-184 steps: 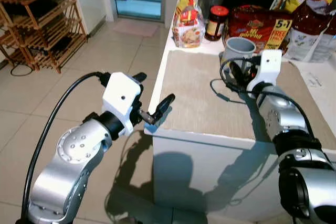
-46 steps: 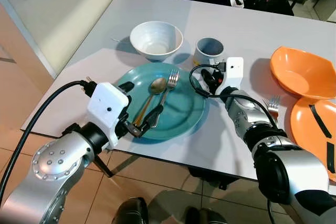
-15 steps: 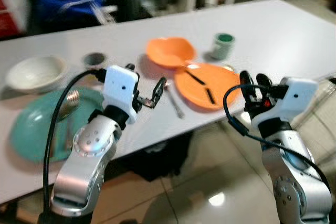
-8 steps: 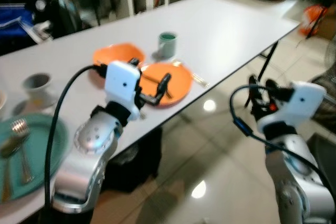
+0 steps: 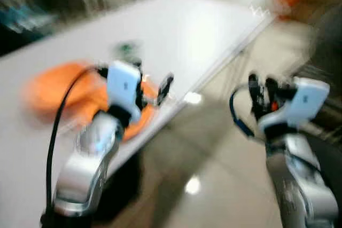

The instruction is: Setting the table

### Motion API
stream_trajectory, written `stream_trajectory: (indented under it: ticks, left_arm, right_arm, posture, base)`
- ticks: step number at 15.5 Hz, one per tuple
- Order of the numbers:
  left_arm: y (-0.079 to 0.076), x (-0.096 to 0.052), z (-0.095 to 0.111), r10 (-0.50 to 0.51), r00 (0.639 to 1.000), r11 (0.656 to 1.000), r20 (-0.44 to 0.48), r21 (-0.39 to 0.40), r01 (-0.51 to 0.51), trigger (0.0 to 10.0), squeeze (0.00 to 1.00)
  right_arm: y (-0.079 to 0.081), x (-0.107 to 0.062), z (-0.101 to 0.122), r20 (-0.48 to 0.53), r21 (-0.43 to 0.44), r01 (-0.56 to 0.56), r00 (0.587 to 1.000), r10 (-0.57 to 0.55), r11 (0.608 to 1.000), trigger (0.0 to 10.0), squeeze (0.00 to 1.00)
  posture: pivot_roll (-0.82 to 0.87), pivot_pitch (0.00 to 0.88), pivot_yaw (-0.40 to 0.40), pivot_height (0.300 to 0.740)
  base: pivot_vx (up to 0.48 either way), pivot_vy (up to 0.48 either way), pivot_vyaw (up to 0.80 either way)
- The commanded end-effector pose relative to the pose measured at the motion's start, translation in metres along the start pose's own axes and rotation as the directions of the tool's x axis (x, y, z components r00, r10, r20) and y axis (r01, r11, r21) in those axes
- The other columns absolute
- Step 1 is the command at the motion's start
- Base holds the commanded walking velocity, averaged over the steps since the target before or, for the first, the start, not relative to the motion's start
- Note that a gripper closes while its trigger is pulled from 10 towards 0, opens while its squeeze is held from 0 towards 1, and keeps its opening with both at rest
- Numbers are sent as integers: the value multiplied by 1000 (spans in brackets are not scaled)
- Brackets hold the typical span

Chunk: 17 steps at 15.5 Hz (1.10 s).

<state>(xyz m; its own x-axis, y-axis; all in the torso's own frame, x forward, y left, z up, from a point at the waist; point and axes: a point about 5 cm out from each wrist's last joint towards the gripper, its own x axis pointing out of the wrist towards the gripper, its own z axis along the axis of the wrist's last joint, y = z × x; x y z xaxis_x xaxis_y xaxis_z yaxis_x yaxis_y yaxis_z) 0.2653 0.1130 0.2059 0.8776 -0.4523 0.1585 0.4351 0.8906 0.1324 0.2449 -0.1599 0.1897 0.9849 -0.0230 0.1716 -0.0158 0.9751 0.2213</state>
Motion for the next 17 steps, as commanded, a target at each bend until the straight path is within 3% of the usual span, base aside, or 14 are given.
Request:
stream_trajectory:
  ticks: [1,15,16,17]
  left_arm:
    - [-8,3,4,-34,999,999,23,-4,35,10000,0]
    - [-7,5,4,-42,999,999,28,-3,43,10000,0]
    - [-7,5,2,-39,999,999,18,0,39,10000,0]
    - [-5,6,-5,-23,1000,1000,-19,11,23,10000,0]
  right_arm:
    - [-8,-2,2,0,-17,35,999,-35,999,10000,0]
    - [-7,-2,0,-3,-6,44,999,-44,999,10000,0]
    - [-8,0,-1,-12,-5,41,999,-41,999,10000,0]
    - [-9,4,-11,-84,6,20,996,-19,1000,10000,0]
  posture:
    - [-26,16,8,740]
    - [-30,2,9,740]
    - [-32,0,11,740]
    - [-42,0,21,740]
  base:
    - [435,0,-775]
    - [436,0,-772]
    - [431,0,-525]
    - [431,0,0]
